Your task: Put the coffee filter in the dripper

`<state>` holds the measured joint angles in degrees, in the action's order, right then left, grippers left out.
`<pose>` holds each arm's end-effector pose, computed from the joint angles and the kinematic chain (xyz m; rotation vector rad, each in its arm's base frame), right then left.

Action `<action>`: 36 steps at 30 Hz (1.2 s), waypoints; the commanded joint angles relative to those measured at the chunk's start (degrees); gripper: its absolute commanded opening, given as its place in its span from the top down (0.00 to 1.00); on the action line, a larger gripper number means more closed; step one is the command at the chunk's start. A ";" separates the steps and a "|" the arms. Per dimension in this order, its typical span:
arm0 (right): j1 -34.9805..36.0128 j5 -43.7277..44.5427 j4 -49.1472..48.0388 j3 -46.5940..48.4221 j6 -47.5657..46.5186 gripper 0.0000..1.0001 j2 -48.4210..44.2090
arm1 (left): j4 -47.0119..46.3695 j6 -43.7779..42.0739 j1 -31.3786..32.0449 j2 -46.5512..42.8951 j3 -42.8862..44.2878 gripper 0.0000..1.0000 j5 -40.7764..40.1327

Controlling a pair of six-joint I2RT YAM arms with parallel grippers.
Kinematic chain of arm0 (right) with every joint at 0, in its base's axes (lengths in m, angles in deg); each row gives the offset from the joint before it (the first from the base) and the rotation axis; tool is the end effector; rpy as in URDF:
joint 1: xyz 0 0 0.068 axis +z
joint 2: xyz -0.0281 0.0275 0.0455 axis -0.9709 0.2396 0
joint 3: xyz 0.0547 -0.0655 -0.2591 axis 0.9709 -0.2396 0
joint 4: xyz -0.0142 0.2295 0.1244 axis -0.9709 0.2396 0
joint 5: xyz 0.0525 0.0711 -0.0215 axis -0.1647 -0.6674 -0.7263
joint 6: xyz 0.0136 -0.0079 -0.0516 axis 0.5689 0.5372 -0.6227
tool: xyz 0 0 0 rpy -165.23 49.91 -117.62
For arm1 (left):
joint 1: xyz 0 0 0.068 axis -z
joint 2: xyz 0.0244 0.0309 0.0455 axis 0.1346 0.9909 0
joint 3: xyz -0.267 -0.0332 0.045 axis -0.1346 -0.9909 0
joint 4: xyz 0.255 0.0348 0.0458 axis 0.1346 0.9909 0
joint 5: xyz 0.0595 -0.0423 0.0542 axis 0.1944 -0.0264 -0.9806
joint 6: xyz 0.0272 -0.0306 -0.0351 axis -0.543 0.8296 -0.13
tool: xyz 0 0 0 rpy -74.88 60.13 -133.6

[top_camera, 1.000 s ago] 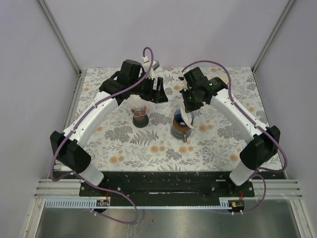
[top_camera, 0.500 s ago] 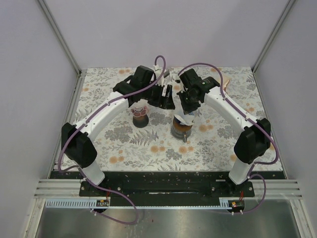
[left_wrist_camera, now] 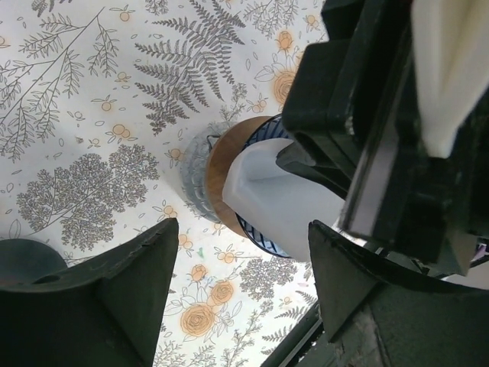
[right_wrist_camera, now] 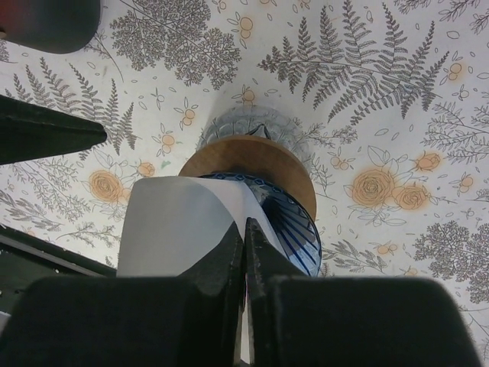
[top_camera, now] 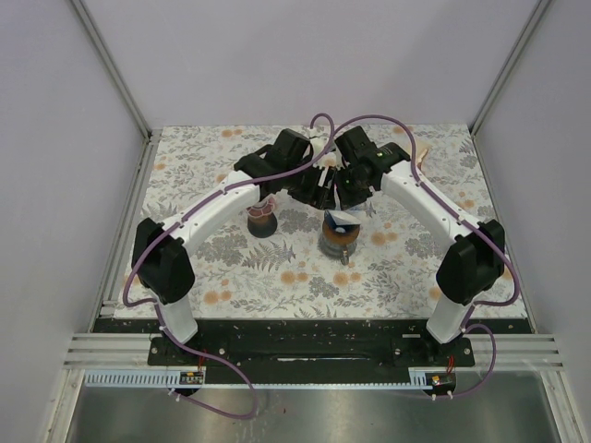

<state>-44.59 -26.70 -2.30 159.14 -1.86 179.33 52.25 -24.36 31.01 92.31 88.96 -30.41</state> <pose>0.3139 0.1938 0.3180 -0.5567 2.6086 0.2660 0.3073 -0.2608 0.3275 0.6992 2.3415 -0.7986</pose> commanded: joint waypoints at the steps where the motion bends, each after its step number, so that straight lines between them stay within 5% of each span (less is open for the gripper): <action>1: -0.52 -0.22 -2.41 0.65 -0.32 0.92 -1.74 | -1.26 -2.00 0.46 0.35 0.85 0.28 -2.36; 14: -0.96 3.21 -2.94 1.61 -1.20 0.52 -3.67 | -1.52 -4.29 0.81 -0.87 -2.58 0.30 -3.32; 23: -0.96 -1.97 -4.35 1.80 -3.13 0.43 -9.82 | -2.58 -4.29 0.72 -1.49 -3.02 0.30 -3.41; 28: -1.05 -4.69 -5.84 -0.22 -1.82 0.51 -12.46 | -2.67 -4.29 0.81 -1.58 -3.11 0.30 -3.41; 36: -0.96 -15.84 -10.75 -6.81 2.40 0.91 -12.73 | -2.84 -4.03 0.81 -1.67 -3.46 0.30 -3.32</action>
<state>-45.88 -33.56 -8.94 155.93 -2.01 166.63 51.77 -28.49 31.60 92.33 85.68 -32.75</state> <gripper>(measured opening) 0.154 0.699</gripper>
